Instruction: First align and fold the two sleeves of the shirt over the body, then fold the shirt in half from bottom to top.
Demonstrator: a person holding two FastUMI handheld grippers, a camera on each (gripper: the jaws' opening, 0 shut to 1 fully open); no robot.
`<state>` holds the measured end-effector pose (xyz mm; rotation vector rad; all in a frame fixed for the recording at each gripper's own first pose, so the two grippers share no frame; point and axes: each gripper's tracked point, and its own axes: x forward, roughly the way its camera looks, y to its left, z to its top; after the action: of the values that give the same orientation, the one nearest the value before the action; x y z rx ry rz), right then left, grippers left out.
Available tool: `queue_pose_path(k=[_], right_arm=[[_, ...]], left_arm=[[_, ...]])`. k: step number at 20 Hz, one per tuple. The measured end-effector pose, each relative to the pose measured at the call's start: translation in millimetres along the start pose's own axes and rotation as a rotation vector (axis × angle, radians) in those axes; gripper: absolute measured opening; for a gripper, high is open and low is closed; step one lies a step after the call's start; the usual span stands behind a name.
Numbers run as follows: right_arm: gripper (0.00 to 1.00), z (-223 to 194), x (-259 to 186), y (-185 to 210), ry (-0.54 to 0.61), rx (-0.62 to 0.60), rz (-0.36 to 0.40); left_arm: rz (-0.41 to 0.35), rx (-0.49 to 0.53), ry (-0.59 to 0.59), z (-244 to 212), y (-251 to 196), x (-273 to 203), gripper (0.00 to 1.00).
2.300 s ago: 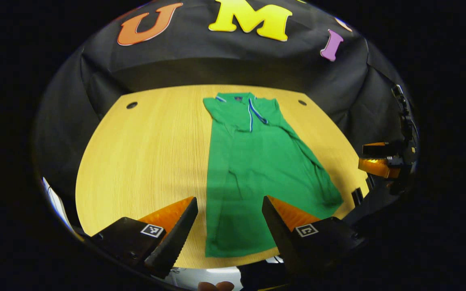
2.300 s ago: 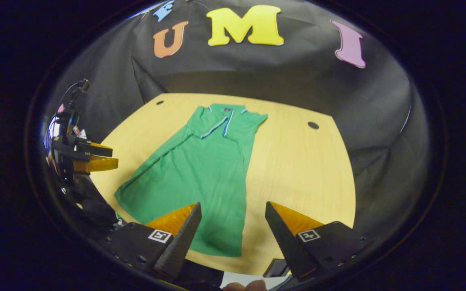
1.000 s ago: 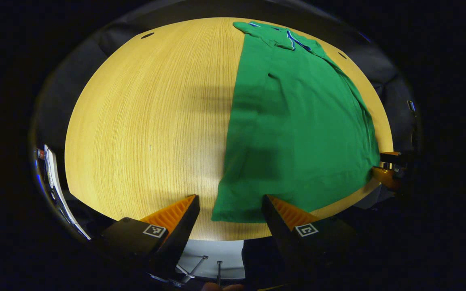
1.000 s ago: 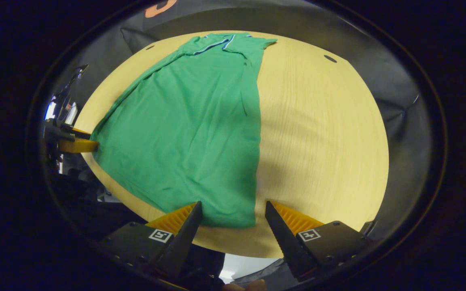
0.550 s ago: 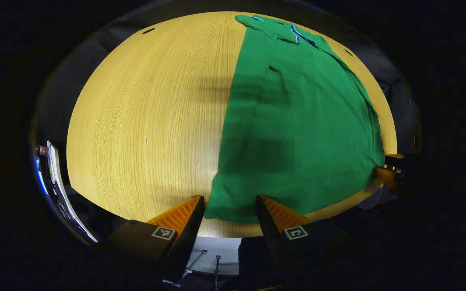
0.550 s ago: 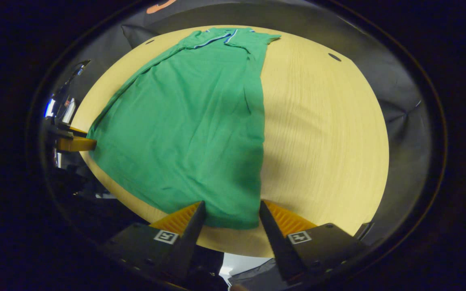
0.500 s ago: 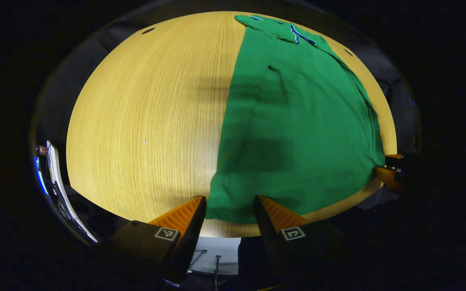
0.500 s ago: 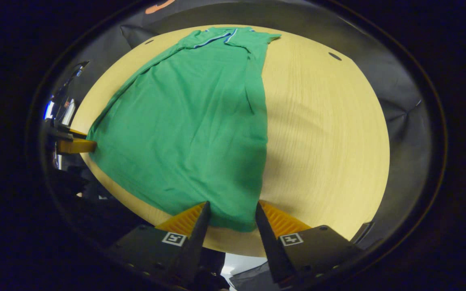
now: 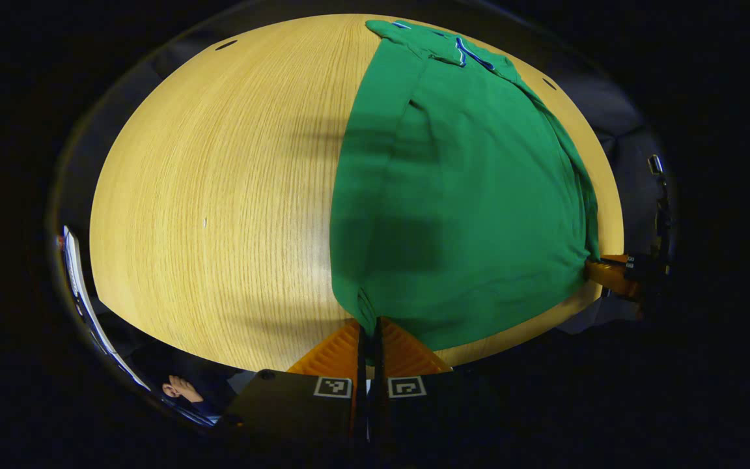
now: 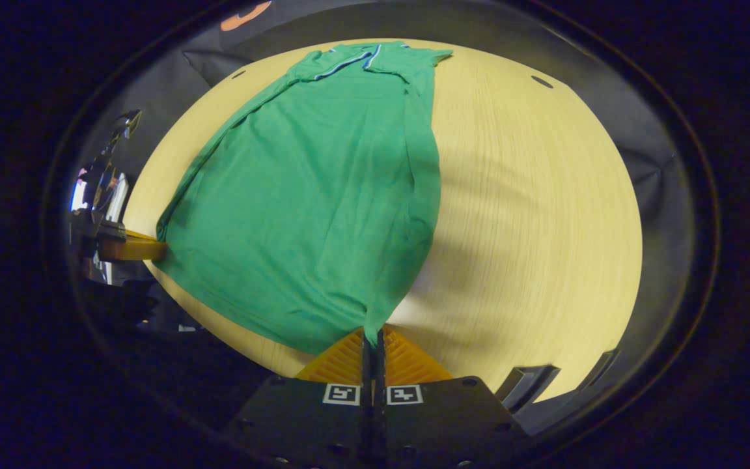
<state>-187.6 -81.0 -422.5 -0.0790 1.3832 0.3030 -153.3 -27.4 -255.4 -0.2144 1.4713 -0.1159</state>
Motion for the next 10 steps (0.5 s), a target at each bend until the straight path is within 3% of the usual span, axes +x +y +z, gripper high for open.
queue_pose_path(k=[10], right_arm=[[0.0, 14.5, -27.4, -4.9, -0.056, 0.061, 0.078]], left_arm=[[-0.143, -0.01, -0.065, 94.8, -92.6, -120.9, 0.04]])
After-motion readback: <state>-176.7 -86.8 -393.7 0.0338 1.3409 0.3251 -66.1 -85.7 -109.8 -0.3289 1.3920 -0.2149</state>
